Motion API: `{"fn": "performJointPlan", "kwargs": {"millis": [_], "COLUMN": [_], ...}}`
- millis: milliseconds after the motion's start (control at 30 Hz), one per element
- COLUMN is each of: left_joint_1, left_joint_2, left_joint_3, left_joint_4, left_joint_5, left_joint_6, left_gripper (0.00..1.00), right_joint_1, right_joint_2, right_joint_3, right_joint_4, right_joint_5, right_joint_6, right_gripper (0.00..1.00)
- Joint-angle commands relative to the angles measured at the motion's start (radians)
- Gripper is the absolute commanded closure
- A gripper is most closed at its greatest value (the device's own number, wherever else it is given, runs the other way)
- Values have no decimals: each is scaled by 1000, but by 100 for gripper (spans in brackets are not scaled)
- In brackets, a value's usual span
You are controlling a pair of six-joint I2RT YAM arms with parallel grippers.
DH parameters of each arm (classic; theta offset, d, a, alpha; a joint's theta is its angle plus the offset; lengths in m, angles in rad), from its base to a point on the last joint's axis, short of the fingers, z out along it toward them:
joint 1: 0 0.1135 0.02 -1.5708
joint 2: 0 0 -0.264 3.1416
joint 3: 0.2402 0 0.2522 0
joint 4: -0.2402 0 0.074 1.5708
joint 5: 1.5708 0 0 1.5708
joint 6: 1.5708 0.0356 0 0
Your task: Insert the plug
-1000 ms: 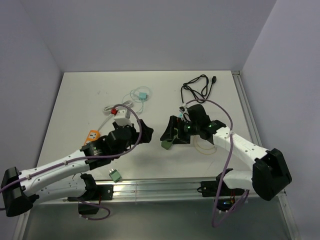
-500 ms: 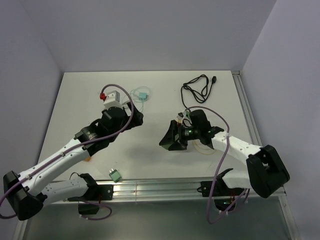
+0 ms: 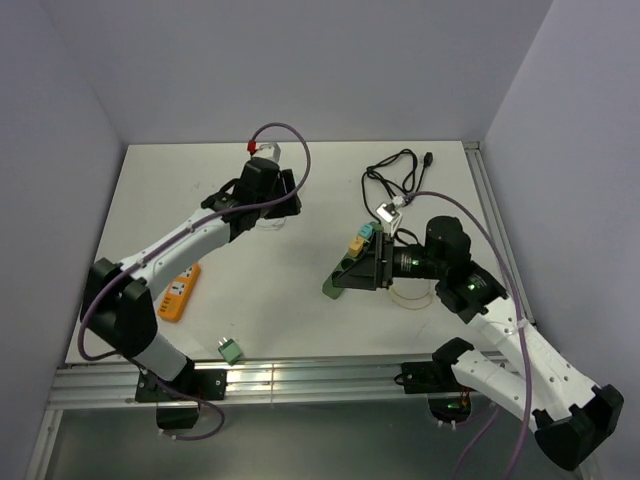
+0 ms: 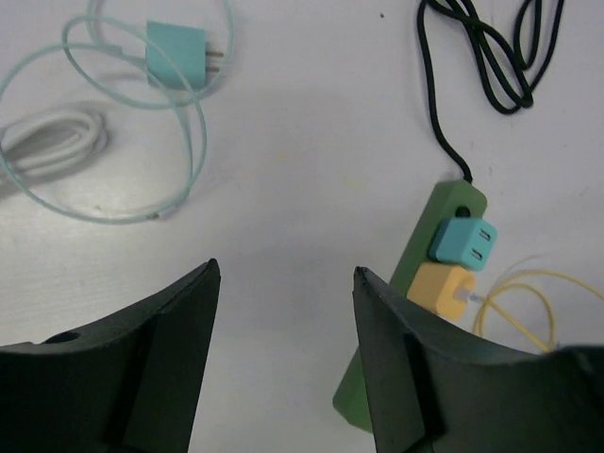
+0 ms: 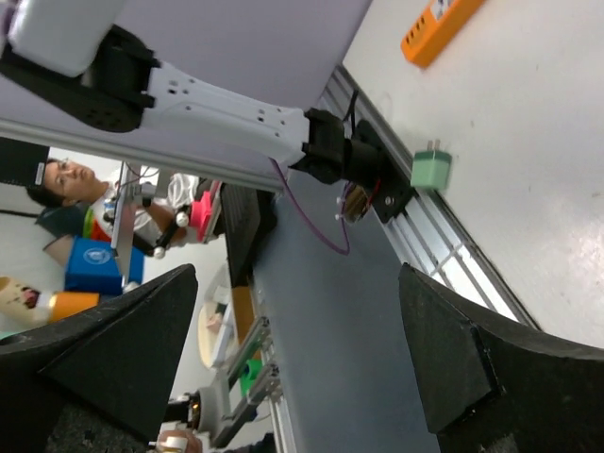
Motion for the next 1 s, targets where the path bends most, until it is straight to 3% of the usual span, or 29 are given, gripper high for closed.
{"fn": "performJointPlan", "kwargs": {"millis": [0, 133, 200, 267, 433, 533, 733, 833, 867, 933, 967], "left_joint_1": [38, 101, 112, 127, 167, 187, 213, 230, 236, 255, 258], "left_joint_2": [66, 268, 312, 374, 502, 523, 612, 646, 655, 660, 658], "left_joint_3": [127, 376, 421, 486, 592, 566, 606, 619, 628, 635, 642], "left_joint_4": [60, -87, -110, -132, -238, -176, -202, -172, -165, -139, -139], "left_joint_5": [38, 11, -14, -24, -54, -17, 23, 72, 98, 153, 153], "left_joint_6": [79, 57, 44, 49, 27, 26, 18, 35, 38, 56, 70], "left_gripper": [36, 28, 19, 13, 13, 13, 19, 32, 55, 76, 98], "right_joint_1": [3, 3, 2, 2, 2, 2, 2, 2, 2, 2, 2], "right_joint_2": [-38, -32, -31, -37, -45, -46, -40, -28, -13, 6, 21], "right_joint_3": [112, 124, 111, 133, 203, 197, 186, 177, 177, 171, 166], "right_joint_4": [-163, -158, -143, -209, -410, -437, -459, -459, -462, -470, -467], "right_joint_5": [65, 59, 54, 156, 438, 479, 534, 578, 591, 623, 629], "right_joint_6": [-70, -61, -55, -79, -156, -168, -172, -168, -170, -172, -173], "right_gripper": [6, 7, 7, 8, 9, 9, 9, 9, 9, 10, 10]}}
